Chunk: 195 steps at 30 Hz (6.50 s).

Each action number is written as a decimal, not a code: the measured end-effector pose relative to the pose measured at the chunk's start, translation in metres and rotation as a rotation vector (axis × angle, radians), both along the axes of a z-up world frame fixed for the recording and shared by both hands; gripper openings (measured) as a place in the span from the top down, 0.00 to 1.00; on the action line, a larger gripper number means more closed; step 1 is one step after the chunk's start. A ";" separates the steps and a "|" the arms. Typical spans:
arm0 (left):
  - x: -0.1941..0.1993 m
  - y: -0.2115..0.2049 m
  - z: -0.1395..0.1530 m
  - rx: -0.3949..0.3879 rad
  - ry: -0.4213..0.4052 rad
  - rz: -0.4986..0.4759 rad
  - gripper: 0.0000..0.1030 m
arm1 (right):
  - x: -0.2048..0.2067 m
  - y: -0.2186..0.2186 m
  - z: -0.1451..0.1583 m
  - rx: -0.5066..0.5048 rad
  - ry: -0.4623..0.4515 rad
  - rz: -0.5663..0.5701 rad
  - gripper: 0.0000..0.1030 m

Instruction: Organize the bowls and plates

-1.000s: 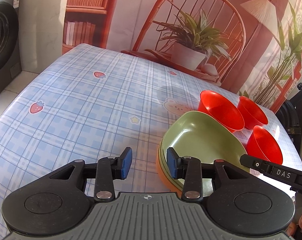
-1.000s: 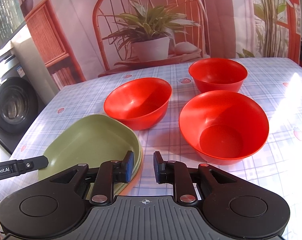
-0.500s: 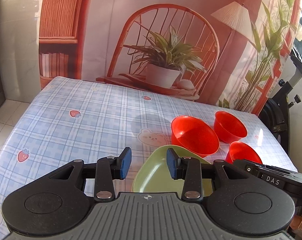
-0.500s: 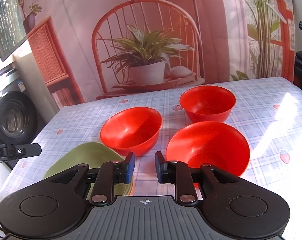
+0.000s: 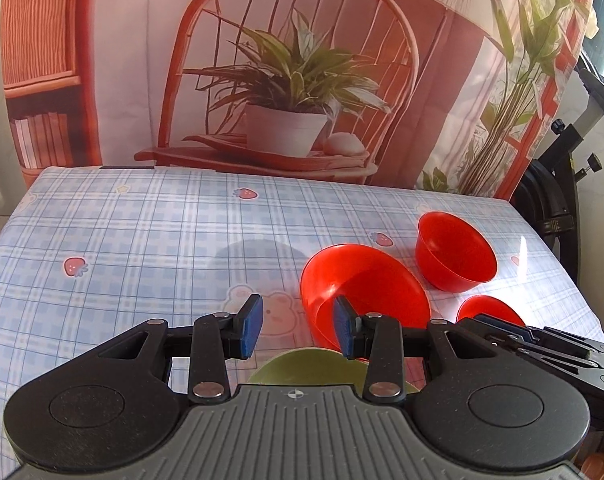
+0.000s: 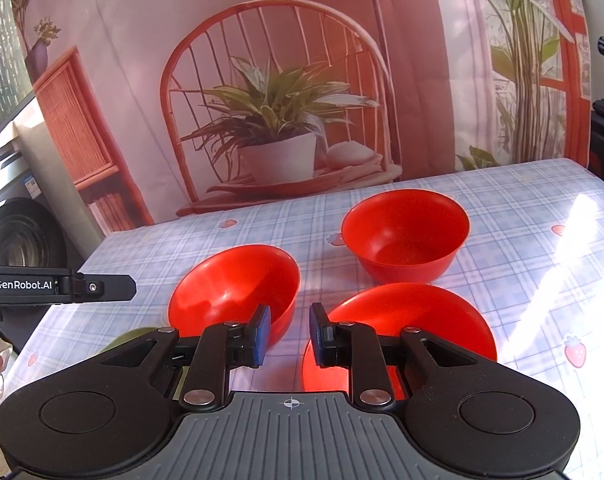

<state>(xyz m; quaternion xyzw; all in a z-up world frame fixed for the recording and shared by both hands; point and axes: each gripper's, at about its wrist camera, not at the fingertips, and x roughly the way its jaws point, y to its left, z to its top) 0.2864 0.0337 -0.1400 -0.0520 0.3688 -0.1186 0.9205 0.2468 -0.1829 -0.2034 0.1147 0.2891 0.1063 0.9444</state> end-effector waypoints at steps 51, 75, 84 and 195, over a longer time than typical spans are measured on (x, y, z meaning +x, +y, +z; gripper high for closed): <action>-0.014 -0.111 0.015 -0.008 0.004 -0.161 0.88 | -0.041 -0.103 0.020 0.171 -0.091 -0.119 0.91; -0.011 -0.145 -0.022 0.158 0.096 -0.208 0.86 | -0.046 -0.130 -0.028 0.262 -0.009 -0.133 0.91; -0.011 -0.146 -0.021 0.169 0.087 -0.221 0.86 | -0.046 -0.132 -0.030 0.257 -0.007 -0.138 0.90; -0.021 -0.118 -0.025 -0.100 0.149 -0.103 0.87 | -0.043 -0.129 -0.028 0.304 0.016 -0.153 0.90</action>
